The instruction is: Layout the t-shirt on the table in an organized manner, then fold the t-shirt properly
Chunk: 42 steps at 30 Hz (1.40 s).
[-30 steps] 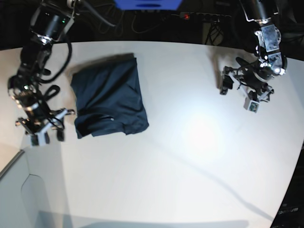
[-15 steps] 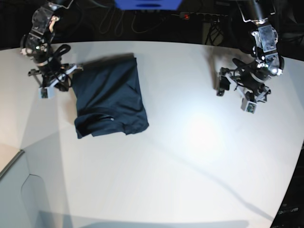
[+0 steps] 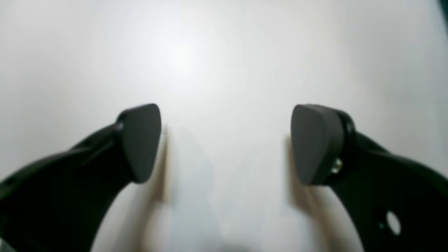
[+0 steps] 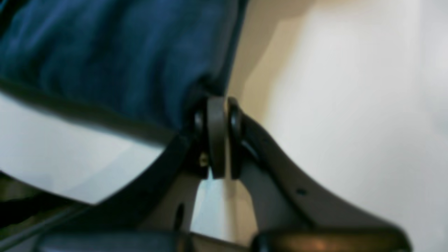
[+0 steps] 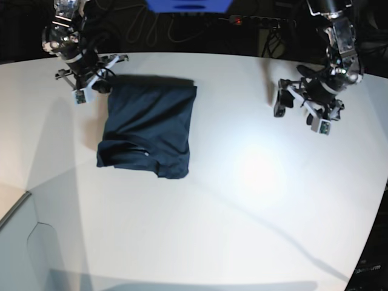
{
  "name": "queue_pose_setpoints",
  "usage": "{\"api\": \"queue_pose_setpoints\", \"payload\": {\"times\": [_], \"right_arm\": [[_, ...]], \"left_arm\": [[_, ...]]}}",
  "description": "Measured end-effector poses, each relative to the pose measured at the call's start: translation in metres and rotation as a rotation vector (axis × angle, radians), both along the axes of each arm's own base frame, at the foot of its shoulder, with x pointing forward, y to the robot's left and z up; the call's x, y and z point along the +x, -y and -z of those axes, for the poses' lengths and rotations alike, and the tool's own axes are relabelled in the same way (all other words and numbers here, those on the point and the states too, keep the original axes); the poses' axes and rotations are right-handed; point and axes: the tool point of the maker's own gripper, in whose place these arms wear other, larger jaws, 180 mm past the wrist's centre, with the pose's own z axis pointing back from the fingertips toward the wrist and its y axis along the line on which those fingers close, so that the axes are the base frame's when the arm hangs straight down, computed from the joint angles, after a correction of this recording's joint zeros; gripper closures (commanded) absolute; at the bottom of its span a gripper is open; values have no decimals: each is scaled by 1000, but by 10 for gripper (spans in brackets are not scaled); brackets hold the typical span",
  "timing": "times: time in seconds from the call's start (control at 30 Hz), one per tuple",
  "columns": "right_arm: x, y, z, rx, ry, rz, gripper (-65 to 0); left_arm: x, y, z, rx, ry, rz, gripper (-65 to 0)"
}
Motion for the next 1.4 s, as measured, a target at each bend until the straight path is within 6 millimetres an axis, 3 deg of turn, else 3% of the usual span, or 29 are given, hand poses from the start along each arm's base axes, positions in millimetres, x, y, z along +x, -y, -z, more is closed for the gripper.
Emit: {"api": "queue_pose_setpoints", "payload": {"times": [0.1,0.17,0.23,0.4,0.57,0.67,0.73,0.83,0.93,1.1,1.23,1.4], "right_arm": [[-1,32,-13,-55,29,67,-7],[-13,53,-20,-87,32,121,-7],[-33,65,-20,-113,3,167,-7],[-101,53,-4,-107,-134,167,-7],[-143,24,7,-32,-217,114,-7],[-152,12,17,9,-250,45,-7],[-165,3,34,44,-307,8,-7],[-185,-8,63,99,-403,-7,-7],[-192,-19,94,176,-469,36,-6],[-177,-47,123,324,-388,147,-6],[-196,-35,146,247,-346,342,-6],[-219,-16,166,83,-323,510,-6]], "left_arm": [[-11,1,-23,29,51,17,-493],[-24,5,-38,38,83,31,-392],[-45,10,-40,40,68,34,-269],[-102,19,-36,16,-10,-35,0],[-151,11,-8,-24,-126,-195,0],[-181,10,23,-2,-250,-205,0],[-200,14,45,-6,-325,-203,0],[-222,31,93,-65,-472,-212,0],[-226,52,129,-163,-553,-186,0],[-223,45,175,-277,-563,-331,0],[-226,22,194,-216,-556,-458,0],[-227,16,202,-26,-555,-353,0]]}}
